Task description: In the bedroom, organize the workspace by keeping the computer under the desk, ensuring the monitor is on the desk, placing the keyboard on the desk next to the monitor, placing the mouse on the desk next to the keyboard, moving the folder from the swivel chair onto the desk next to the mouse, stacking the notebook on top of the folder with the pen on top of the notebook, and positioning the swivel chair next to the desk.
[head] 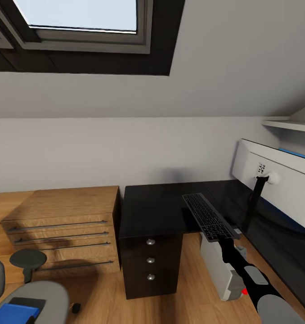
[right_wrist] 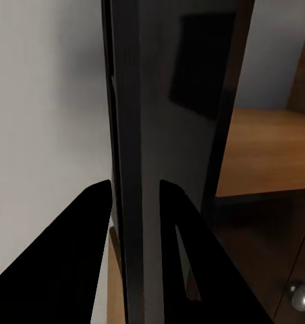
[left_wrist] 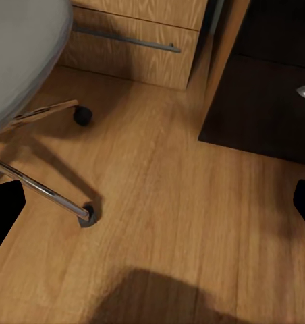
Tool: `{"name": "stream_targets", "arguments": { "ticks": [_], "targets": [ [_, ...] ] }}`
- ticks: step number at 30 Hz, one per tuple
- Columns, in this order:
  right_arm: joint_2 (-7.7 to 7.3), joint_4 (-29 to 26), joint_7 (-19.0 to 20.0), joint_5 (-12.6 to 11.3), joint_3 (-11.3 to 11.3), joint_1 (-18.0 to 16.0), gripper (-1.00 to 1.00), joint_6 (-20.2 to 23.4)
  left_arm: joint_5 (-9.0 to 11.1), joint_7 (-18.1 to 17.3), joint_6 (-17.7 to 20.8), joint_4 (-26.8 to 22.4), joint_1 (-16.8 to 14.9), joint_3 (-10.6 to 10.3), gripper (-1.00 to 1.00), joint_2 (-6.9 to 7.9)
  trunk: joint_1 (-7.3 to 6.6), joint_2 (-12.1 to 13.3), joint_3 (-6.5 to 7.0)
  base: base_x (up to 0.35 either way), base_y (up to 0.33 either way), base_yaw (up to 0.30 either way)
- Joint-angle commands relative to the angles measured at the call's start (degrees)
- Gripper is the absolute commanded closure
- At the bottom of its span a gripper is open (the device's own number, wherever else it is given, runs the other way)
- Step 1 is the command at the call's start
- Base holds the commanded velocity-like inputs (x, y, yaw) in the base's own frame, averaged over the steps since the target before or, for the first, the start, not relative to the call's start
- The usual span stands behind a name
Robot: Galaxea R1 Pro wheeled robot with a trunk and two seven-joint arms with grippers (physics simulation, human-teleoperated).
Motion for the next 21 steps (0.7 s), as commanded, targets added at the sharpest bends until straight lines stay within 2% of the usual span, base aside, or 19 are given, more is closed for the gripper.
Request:
{"name": "stream_targets", "arguments": {
  "ticks": [1,9,21],
  "targets": [
    [0.02,0.02,0.12,-0.35,-0.39,-0.06,1.0,0.53,-0.54,0.43,-0.14,0.02,-0.04,0.24,-1.0,-0.02,0.0,-0.05,-0.07,0.0,0.0,0.0],
    [0.02,0.0,0.12,-0.41,-0.39,-0.06,1.0,0.53,-0.51,0.43,-0.14,0.01,-0.04,0.24,-1.0,-0.02,0.0,-0.05,-0.07,0.0,0.0,0.0],
    [0.02,0.0,0.12,-0.39,-0.39,-0.06,1.0,0.53,-0.51,0.43,-0.14,0.0,-0.04,0.24,-1.0,-0.02,2.64,-4.86,-2.22,0.0,0.0,0.0]
  ]
}}
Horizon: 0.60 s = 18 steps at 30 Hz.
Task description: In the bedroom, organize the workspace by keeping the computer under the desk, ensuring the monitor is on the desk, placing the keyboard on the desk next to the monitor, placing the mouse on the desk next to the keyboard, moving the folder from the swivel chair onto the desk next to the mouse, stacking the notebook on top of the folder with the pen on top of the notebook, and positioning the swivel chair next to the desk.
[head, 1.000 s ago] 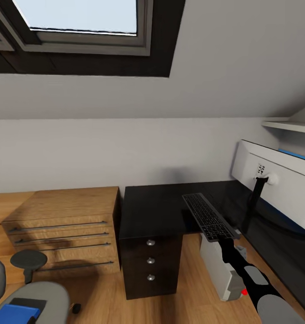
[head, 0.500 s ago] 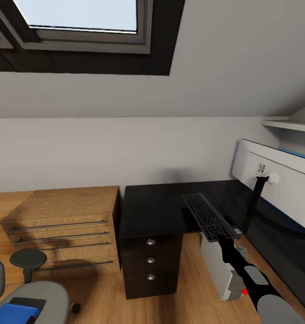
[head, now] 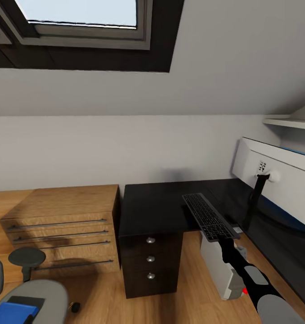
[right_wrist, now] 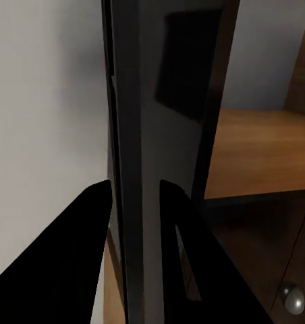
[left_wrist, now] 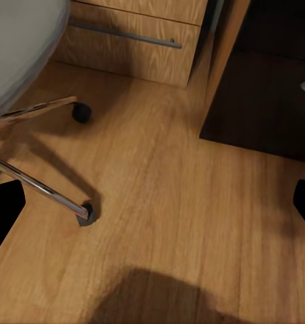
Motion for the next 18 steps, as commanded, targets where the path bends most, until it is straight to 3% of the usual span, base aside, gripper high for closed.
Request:
{"name": "stream_targets", "arguments": {
  "ticks": [1,18],
  "targets": [
    [0.02,0.02,0.13,-0.39,-0.38,-0.07,1.0,0.54,-0.55,0.43,-0.14,0.01,-0.03,0.24,-1.0,-0.02,0.23,-0.46,-0.25,0.0,0.0,0.0],
    [0.02,0.05,0.13,-0.36,-0.41,-0.07,1.0,0.47,-0.56,0.43,-0.14,0.01,-0.03,0.24,-1.0,-0.07,3.96,-7.28,-3.3,0.0,0.0,0.0]
  ]
}}
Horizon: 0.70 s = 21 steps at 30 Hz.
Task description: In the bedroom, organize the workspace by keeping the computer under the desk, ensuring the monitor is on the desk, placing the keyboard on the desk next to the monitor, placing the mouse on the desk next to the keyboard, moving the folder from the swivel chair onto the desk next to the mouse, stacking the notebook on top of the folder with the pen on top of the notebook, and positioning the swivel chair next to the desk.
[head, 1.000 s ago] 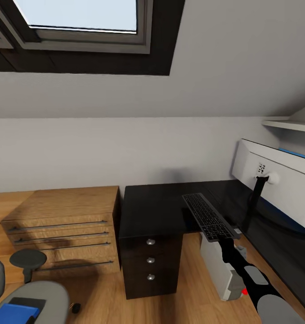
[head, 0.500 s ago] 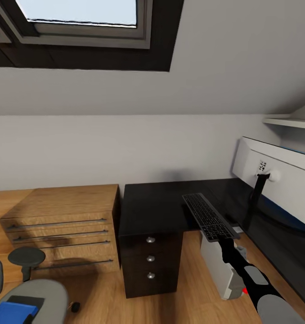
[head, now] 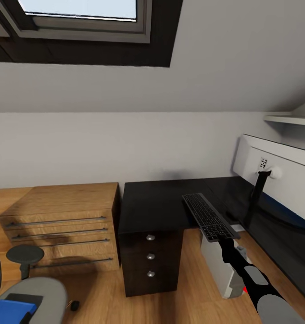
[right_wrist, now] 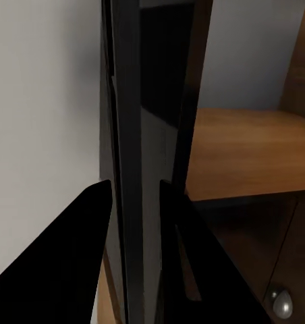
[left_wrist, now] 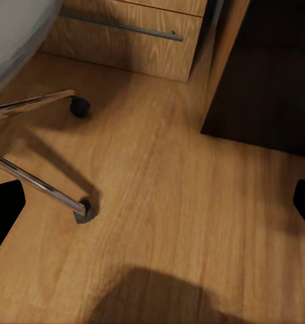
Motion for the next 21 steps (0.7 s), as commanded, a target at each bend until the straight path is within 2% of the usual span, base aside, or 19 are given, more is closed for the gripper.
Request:
{"name": "stream_targets", "arguments": {
  "ticks": [1,19,21],
  "targets": [
    [0.02,0.01,0.13,-0.41,-0.38,-0.07,1.0,0.54,-0.52,0.43,-0.14,0.01,-0.03,0.24,-1.0,-0.03,0.23,-0.45,-0.25,0.0,0.0,0.0],
    [0.02,-0.06,0.13,-0.41,-0.37,-0.07,1.0,0.62,-0.55,0.43,-0.14,0.02,-0.03,0.24,-1.0,-0.06,4.18,-7.67,-3.48,0.0,0.0,0.0],
    [0.02,-0.07,0.13,-0.41,-0.36,-0.07,1.0,0.62,-0.56,0.43,-0.14,0.01,-0.03,0.24,-1.0,-0.06,4.18,-7.67,-3.48,0.0,0.0,0.0]
  ]
}}
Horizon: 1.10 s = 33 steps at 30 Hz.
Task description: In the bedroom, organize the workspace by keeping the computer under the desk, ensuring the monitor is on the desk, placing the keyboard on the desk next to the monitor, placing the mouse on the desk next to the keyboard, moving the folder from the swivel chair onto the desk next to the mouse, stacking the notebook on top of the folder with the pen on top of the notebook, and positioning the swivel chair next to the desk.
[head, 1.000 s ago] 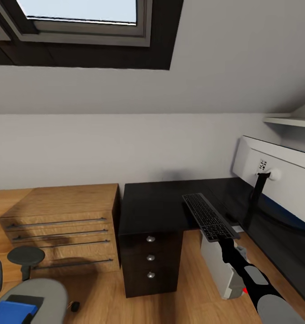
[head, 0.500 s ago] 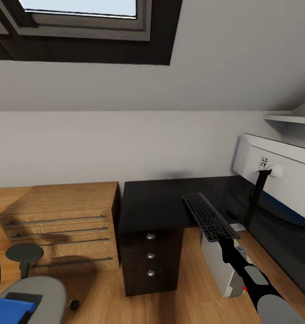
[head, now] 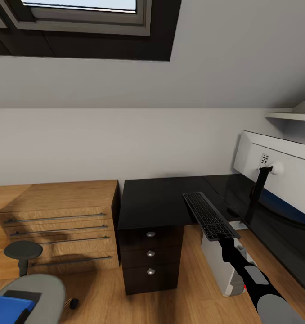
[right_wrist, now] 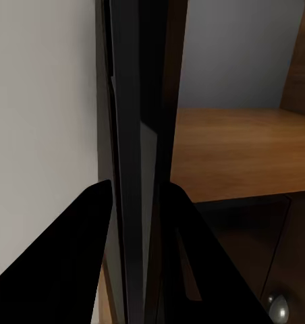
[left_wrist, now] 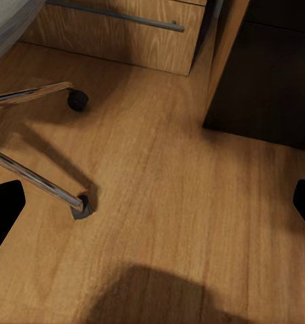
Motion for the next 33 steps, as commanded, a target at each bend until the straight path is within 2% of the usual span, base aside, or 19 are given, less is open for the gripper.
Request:
{"name": "stream_targets", "arguments": {
  "ticks": [1,17,33],
  "targets": [
    [0.01,0.17,-0.13,0.89,-0.44,-0.03,1.0,0.18,-0.53,0.42,-0.14,0.01,-0.03,0.24,-1.0,-0.02,0.0,-0.03,-0.07,0.0,0.0,0.0],
    [0.01,0.17,-0.13,0.89,-0.47,-0.03,1.0,0.18,-0.54,0.05,-0.14,0.06,-0.03,0.23,-1.0,0.06,0.0,-0.03,-0.07,0.005,0.0,0.0],
    [0.01,0.17,-0.13,0.89,-0.49,-0.03,1.0,0.18,-0.57,-0.18,-0.14,0.1,-0.03,0.16,-1.0,0.09,0.0,-0.03,-0.07,0.103,0.0,0.0]
  ]
}}
